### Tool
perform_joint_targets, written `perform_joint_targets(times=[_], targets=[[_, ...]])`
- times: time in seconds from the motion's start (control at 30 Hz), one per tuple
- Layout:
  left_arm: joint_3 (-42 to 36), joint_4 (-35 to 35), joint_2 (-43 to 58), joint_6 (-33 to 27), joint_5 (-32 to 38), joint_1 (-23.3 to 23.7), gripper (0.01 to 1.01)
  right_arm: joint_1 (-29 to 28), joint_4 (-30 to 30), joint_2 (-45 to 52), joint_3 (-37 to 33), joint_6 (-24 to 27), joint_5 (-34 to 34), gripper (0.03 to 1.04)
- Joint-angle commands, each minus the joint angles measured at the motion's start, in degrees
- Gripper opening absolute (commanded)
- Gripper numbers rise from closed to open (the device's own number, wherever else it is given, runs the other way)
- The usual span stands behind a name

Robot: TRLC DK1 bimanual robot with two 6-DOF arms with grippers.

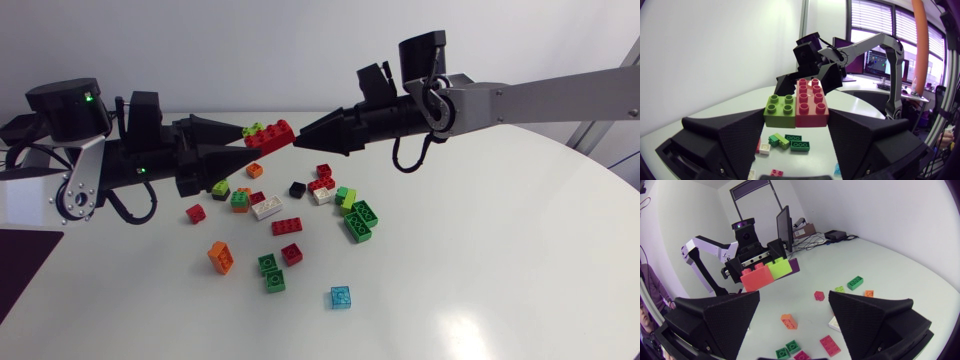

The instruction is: Disassemble duplo

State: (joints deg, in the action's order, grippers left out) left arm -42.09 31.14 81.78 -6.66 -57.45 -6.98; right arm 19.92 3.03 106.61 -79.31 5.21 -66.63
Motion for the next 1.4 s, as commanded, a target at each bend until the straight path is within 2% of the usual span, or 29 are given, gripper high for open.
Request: perform_joint_targets(times=[0.0, 0.27, 0.37, 0.43, 0.53, 0.67, 0.73, 0.83, 1.0, 1.17, 1.23, 1.37], targets=[[2.62, 0.77, -2.50, -4.33, 3.57, -2.25, 0.280, 0.20, -0.39, 1.15, 0.82, -0.38, -2.45, 0.99], [4.12, 1.82, -4.26, -7.49, 16.41, -3.92, 0.282, -1.11, -1.80, 2.38, -0.76, -0.82, -4.12, 0.99], [4.12, 2.09, -4.17, -7.41, 18.69, -3.83, 0.282, -1.91, -2.32, 3.61, -1.82, -1.52, -3.86, 0.99], [4.12, 2.53, -4.26, -6.70, 19.31, -3.48, 0.282, -3.31, -2.15, 4.84, -2.78, -3.81, -3.95, 0.99], [3.94, 4.11, -4.17, -3.89, 20.27, -1.81, 0.282, -6.21, 3.48, 8.18, -4.36, -13.74, -5.88, 0.99], [2.01, 4.55, -1.27, -2.84, 28.62, -1.54, 0.282, -8.85, 19.74, 10.38, -2.61, -29.47, -5.88, 0.99], [0.07, 3.49, 2.07, -2.40, 32.05, -1.54, 0.284, -9.29, 22.81, 10.73, -2.43, -32.55, -5.88, 0.99], [-2.30, 2.88, 6.90, -0.55, 32.58, -1.01, 0.338, -9.29, 22.90, 10.73, -2.43, -32.63, -5.70, 0.99], [-7.57, -1.69, 16.04, -0.46, 37.32, -1.01, 0.336, -8.85, 22.20, 12.13, -3.22, -33.51, -3.24, 0.99], [-12.58, -7.40, 22.46, -0.64, 42.95, -1.10, 0.336, -8.58, 15.69, 13.72, -5.68, -31.67, 3.00, 0.98], [-13.72, -8.90, 23.78, -1.08, 45.06, -1.10, 0.336, -8.15, 10.42, 13.54, -6.82, -27.62, 5.99, 0.98], [-15.57, -11.01, 25.98, -2.75, 48.31, -1.45, 0.336, -5.42, -6.54, 13.54, -10.96, -14.09, 16.45, 0.98]])
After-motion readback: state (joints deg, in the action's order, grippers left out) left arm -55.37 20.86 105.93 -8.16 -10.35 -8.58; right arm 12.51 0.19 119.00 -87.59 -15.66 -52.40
